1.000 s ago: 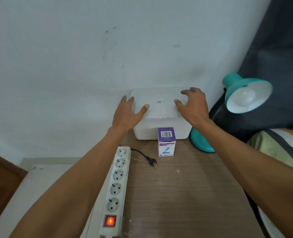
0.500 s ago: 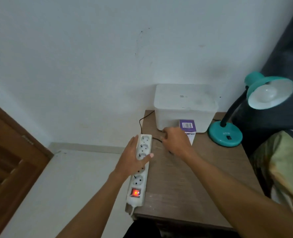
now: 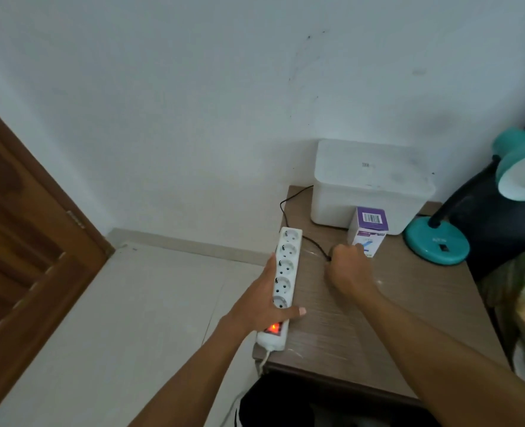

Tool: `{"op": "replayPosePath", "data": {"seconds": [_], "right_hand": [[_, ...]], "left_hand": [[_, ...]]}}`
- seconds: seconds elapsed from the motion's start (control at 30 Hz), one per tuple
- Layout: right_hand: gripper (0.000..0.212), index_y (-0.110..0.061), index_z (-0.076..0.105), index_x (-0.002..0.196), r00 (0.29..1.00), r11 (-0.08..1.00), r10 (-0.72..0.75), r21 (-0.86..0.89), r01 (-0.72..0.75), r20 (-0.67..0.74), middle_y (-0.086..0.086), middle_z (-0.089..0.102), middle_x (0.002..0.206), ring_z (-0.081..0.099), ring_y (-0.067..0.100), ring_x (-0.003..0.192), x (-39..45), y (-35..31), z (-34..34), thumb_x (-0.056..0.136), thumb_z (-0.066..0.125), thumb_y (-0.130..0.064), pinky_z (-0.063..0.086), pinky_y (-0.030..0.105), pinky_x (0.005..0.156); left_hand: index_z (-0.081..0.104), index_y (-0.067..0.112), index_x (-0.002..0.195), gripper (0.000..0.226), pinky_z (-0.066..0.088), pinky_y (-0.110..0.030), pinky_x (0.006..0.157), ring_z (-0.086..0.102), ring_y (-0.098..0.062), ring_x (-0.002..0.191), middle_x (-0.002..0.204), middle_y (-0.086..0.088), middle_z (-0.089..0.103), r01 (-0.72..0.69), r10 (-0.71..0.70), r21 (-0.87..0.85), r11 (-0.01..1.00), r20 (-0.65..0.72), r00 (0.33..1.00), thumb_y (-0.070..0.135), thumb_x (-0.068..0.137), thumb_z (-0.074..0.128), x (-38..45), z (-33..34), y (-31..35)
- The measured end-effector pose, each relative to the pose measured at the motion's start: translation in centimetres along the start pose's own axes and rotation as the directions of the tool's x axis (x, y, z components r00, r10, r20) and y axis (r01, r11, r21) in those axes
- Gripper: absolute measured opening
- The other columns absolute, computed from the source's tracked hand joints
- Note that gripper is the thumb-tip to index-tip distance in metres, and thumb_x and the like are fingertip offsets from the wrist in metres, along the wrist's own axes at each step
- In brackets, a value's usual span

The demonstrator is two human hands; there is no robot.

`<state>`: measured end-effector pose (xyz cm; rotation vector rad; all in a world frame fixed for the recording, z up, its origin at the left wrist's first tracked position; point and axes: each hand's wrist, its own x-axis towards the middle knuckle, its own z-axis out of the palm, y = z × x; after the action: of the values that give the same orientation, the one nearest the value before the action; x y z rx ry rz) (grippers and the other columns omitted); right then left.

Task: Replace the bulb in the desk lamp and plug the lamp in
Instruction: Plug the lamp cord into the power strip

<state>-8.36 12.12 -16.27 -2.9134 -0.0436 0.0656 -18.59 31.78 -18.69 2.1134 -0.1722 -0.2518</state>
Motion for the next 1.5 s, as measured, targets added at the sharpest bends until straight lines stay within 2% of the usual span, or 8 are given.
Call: {"op": "replayPosePath", "data": {"seconds": [0.17, 0.27, 0.37, 0.57, 0.8, 1.03, 1.23, 1.5], "right_hand": [[0.014, -0.016, 0.077, 0.094, 0.999, 0.923, 0.037, 0.383, -0.036, 0.005, 0.004, 0.073, 0.083, 0.067, 0.017, 0.076, 0.0, -1.5, -1.2, 0.082, 0.07, -0.018, 0.056, 0.033, 0.071], [0.012, -0.016, 0.076, 0.092, 0.999, 0.784, 0.043, 0.62, -0.019, -0.024, -0.004, 0.072, 0.077, 0.067, 0.007, 0.073, -0.3, -3.3, -2.3, 0.08, 0.076, -0.017, 0.051, 0.022, 0.067], [0.008, -0.023, 0.073, 0.086, 0.998, 0.708, 0.032, 0.707, 0.009, -0.046, -0.01, 0.071, 0.073, 0.067, 0.002, 0.073, -0.6, -5.1, -2.8, 0.08, 0.078, -0.019, 0.051, 0.02, 0.066], [0.011, -0.019, 0.073, 0.086, 0.998, 0.688, 0.041, 0.726, 0.007, -0.048, -0.005, 0.069, 0.075, 0.064, 0.006, 0.07, -1.2, -6.2, -1.6, 0.078, 0.08, -0.014, 0.042, 0.009, 0.056], [0.011, -0.019, 0.073, 0.083, 0.996, 0.69, 0.002, 0.721, 0.063, -0.09, -0.009, 0.07, 0.072, 0.066, 0.004, 0.07, -1.2, -6.2, -0.1, 0.078, 0.081, -0.014, 0.056, 0.024, 0.067], [0.011, -0.014, 0.074, 0.089, 0.992, 0.741, -0.08, 0.66, 0.126, -0.099, -0.012, 0.067, 0.072, 0.063, -0.002, 0.068, -0.7, -6.9, -0.2, 0.081, 0.075, -0.006, 0.047, 0.012, 0.061], [0.009, -0.014, 0.074, 0.087, 0.988, 0.781, -0.081, 0.607, 0.147, -0.135, -0.01, 0.065, 0.073, 0.062, 0.0, 0.068, -0.9, -6.4, 0.4, 0.08, 0.076, -0.009, 0.044, 0.01, 0.057], [0.005, -0.015, 0.073, 0.083, 0.985, 0.828, -0.1, 0.537, 0.162, -0.143, -0.006, 0.068, 0.073, 0.064, 0.008, 0.068, -0.2, -6.2, 0.9, 0.081, 0.077, -0.015, 0.052, 0.029, 0.061]], "left_hand": [[-0.015, 0.039, 0.159, 0.135, 0.043, -0.039, 0.115, 0.046, -0.009, 0.14, 0.161, 0.011, 0.035, 0.011, -0.011, -0.001, 1.0, 0.006, 1.0, 0.071, 0.069, 0.08, -0.1, 0.1, -0.3], [-0.016, 0.037, 0.159, 0.135, 0.045, -0.041, 0.113, 0.048, -0.011, 0.138, 0.16, 0.008, 0.037, 0.002, -0.002, 0.011, 1.0, 0.004, 1.0, 0.067, 0.071, 0.081, -0.1, 0.1, -0.2], [-0.014, 0.038, 0.159, 0.132, 0.045, -0.039, 0.113, 0.047, -0.011, 0.139, 0.161, 0.007, 0.037, -0.017, 0.017, 0.03, 0.999, -0.004, 1.0, 0.067, 0.072, 0.081, 0.0, 0.2, -0.2], [-0.012, 0.036, 0.16, 0.132, 0.048, -0.038, 0.111, 0.049, -0.012, 0.137, 0.159, 0.005, 0.039, 0.0, 0.0, 0.032, 0.999, -0.015, 1.0, 0.065, 0.072, 0.082, 0.2, 0.4, -0.7], [-0.004, 0.034, 0.16, 0.128, 0.05, -0.035, 0.108, 0.053, -0.009, 0.132, 0.153, 0.006, 0.045, -0.015, 0.016, 0.01, 1.0, -0.022, 1.0, 0.059, 0.072, 0.085, 0.6, 0.5, -1.0], [-0.002, 0.037, 0.16, 0.128, 0.047, -0.029, 0.109, 0.051, -0.003, 0.133, 0.153, 0.011, 0.045, -0.027, 0.026, -0.011, 1.0, -0.024, 0.999, 0.061, 0.07, 0.087, 0.8, 0.6, -1.3], [0.004, 0.037, 0.159, 0.126, 0.05, -0.036, 0.108, 0.053, -0.002, 0.13, 0.148, 0.013, 0.049, -0.037, 0.036, -0.023, 0.999, -0.033, 0.999, 0.061, 0.068, 0.088, 1.0, 0.6, -1.5], [0.003, 0.037, 0.16, 0.129, 0.048, -0.037, 0.11, 0.051, -0.002, 0.134, 0.153, 0.012, 0.045, -0.02, 0.02, 0.002, 1.0, -0.045, 0.999, 0.064, 0.067, 0.087, 1.0, 0.7, -1.7]]}}
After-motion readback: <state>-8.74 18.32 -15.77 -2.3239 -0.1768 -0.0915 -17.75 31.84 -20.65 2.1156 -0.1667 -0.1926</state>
